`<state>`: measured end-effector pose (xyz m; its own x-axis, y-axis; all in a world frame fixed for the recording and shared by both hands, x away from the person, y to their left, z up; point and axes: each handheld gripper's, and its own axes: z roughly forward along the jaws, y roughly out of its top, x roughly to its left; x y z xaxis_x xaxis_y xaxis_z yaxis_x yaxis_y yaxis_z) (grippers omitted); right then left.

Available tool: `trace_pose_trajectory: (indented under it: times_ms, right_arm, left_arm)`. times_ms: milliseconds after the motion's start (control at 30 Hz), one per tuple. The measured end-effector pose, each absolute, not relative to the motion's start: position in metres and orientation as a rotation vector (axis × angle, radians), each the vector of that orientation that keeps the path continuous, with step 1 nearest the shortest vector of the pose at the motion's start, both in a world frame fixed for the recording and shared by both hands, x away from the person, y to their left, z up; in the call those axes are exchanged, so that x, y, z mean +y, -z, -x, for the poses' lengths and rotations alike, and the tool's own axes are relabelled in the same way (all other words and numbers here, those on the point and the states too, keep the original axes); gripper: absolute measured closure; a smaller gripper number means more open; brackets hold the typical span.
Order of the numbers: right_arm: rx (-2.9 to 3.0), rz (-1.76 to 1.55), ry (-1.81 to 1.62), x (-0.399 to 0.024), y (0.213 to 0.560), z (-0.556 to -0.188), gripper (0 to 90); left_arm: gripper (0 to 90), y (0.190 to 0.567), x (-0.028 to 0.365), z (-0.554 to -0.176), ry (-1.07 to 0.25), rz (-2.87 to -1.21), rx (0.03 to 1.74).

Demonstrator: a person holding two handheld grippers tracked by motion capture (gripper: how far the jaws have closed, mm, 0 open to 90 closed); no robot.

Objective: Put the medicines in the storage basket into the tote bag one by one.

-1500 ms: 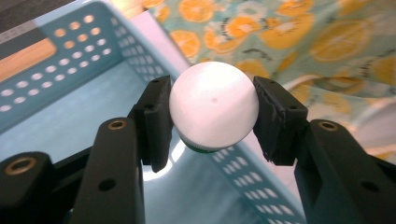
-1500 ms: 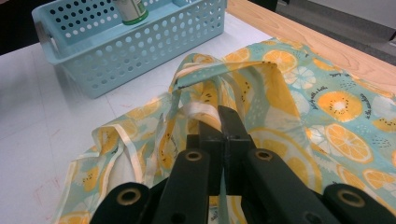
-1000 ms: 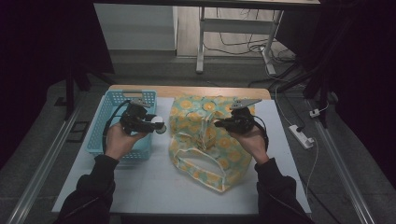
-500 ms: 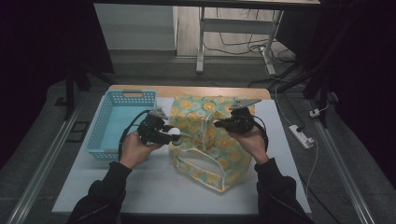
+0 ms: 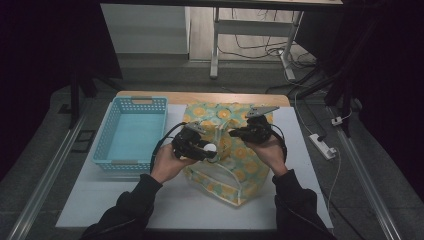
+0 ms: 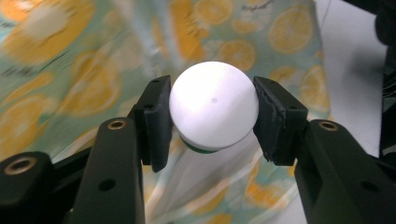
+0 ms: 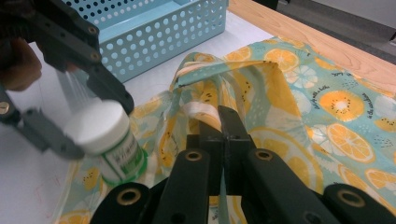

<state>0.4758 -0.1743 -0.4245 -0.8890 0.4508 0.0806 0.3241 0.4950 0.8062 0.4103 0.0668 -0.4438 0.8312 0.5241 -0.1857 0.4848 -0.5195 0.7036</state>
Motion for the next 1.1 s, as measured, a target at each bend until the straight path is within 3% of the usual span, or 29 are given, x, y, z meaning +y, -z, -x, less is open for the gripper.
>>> trace_pose_trajectory:
  times_ms: [267, 467, 1100]
  right_arm:
    - [2.593, -0.673, -1.351, -0.174, 0.425, -0.476, 90.0]
    - [2.589, -0.671, -1.353, -0.174, 0.424, -0.475, 90.0]
    - [2.598, -0.673, -1.339, -0.171, 0.427, -0.474, 90.0]
  left_arm:
    - [50.8, 0.442, 0.034, -0.414, -0.019, -2.21, 0.667]
    - [50.7, 0.449, 0.015, -0.423, -0.06, -2.241, 0.665]
    - [50.6, 0.475, 0.022, -0.461, -0.205, -2.226, 0.855]
